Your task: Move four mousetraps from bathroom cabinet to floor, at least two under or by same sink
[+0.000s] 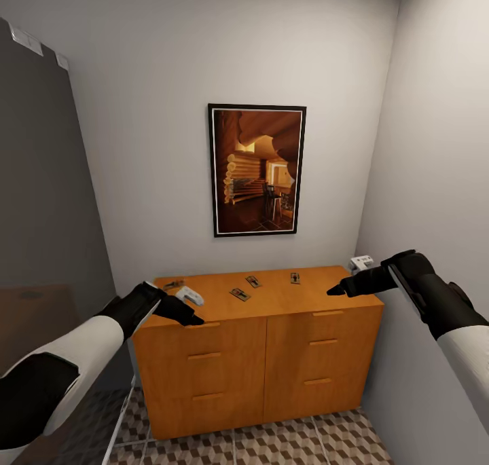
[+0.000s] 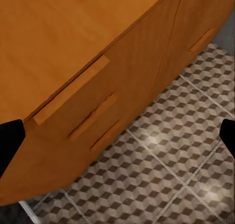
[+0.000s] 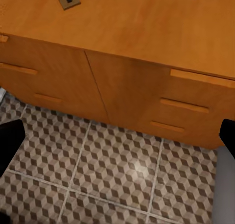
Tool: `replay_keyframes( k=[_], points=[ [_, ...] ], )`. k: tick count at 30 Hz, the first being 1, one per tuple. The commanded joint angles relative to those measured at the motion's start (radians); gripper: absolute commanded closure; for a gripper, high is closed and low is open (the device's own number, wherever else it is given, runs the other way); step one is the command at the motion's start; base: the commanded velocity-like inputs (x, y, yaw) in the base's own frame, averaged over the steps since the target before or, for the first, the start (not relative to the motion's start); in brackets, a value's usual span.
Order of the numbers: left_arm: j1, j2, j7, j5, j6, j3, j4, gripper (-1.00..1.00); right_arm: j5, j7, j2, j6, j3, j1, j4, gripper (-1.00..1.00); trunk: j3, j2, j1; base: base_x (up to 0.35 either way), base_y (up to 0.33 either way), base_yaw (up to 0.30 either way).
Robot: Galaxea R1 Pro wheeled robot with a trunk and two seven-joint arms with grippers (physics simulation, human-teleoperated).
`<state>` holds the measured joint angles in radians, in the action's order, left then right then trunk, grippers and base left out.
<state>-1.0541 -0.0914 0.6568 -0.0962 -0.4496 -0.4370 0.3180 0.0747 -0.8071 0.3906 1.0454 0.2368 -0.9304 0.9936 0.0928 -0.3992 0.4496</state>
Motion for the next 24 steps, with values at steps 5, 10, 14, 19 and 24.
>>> replay_keyframes(
  k=[5,10,14,19,24],
  points=[
    [0.0,-0.003,0.136,-0.043,0.017,0.003,-0.014,-1.0,0.008,-0.019,0.001,0.002,0.006,-0.001,0.001,-1.0,-0.001,-0.001,0.0,0.0,0.0,0.0],
    [-0.002,-0.004,0.224,-0.054,0.025,0.004,-0.018,-1.0,0.008,-0.021,0.001,0.002,0.008,-0.001,0.0,-1.0,-0.001,-0.001,0.0,0.0,0.0,0.0],
    [-0.016,-0.007,0.259,-0.057,0.027,0.005,-0.019,-1.0,0.008,-0.022,0.001,0.002,0.008,-0.001,0.0,-1.0,-0.001,-0.001,0.0,0.0,0.0,0.0],
    [-0.049,-0.035,0.334,-0.055,0.027,0.006,-0.018,-1.0,0.008,-0.023,0.0,0.002,0.011,-0.001,0.0,-1.0,-0.001,-0.001,0.0,0.0,0.0,0.0],
    [-0.06,-0.068,0.428,-0.054,0.034,0.007,-0.015,-1.0,0.008,-0.034,-0.001,0.002,0.027,-0.001,0.0,-1.0,-0.001,-0.001,0.0,0.0,0.0,0.0]
  ],
)
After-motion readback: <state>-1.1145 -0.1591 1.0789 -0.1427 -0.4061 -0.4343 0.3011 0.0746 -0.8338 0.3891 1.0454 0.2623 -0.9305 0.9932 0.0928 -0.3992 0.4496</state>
